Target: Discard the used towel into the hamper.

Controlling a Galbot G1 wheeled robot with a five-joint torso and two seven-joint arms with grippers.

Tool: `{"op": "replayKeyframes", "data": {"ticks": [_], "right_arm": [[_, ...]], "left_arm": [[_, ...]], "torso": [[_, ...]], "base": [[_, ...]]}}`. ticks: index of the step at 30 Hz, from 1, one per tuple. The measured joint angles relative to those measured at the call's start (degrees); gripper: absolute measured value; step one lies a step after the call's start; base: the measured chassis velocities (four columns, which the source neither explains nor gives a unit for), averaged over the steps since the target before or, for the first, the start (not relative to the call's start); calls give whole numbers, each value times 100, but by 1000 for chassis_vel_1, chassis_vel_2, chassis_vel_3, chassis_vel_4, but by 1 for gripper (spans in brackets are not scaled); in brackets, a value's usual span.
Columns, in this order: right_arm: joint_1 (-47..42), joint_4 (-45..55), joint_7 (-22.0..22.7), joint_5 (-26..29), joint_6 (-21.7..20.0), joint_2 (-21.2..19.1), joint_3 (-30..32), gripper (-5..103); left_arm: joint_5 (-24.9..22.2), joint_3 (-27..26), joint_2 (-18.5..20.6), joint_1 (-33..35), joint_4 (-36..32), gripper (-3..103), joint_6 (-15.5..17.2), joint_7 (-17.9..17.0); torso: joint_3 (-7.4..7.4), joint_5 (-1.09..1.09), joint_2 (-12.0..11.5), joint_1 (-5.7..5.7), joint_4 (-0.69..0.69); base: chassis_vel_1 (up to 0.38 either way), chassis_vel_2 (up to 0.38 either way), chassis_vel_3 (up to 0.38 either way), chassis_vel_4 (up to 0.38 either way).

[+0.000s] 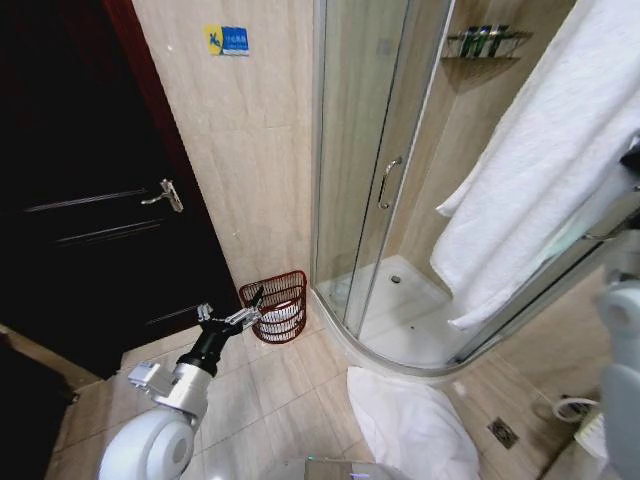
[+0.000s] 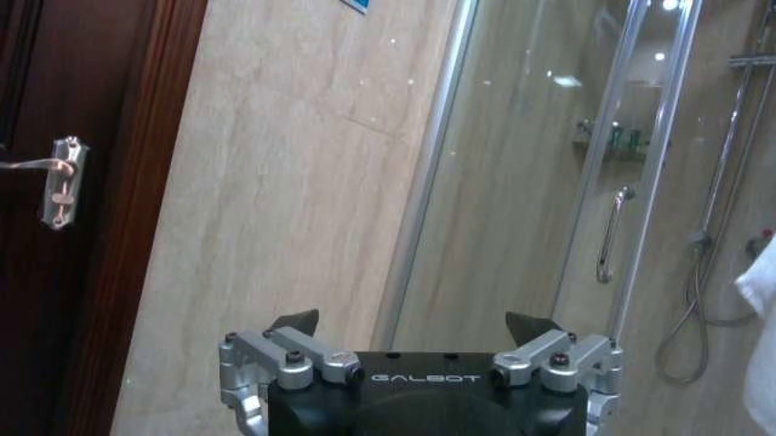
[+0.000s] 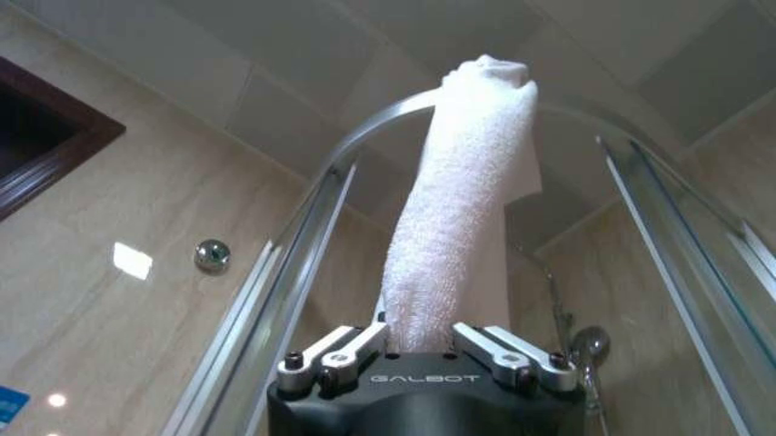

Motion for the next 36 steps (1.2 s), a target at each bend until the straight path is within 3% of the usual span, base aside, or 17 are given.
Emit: {"op": "replayKeyframes", "data": {"ticks": [4, 29, 36], "right_arm": [[-330, 187, -79, -182, 129, 334, -45, 7], [-1524, 388, -508, -887, 711, 1526, -311, 7], [-1636, 720, -455, -929, 770, 1509, -45, 7]], "left_arm": [[0, 0, 0, 0, 0, 100, 0, 0], [0, 0, 0, 0, 0, 100, 0, 0], [0, 0, 0, 0, 0, 100, 0, 0]], "torso": [[0, 0, 0, 0, 0], [0, 1, 0, 0, 0], [0, 1, 0, 0, 0]], "base": [[0, 0, 0, 0], [0, 0, 0, 0], [0, 0, 0, 0]]}}
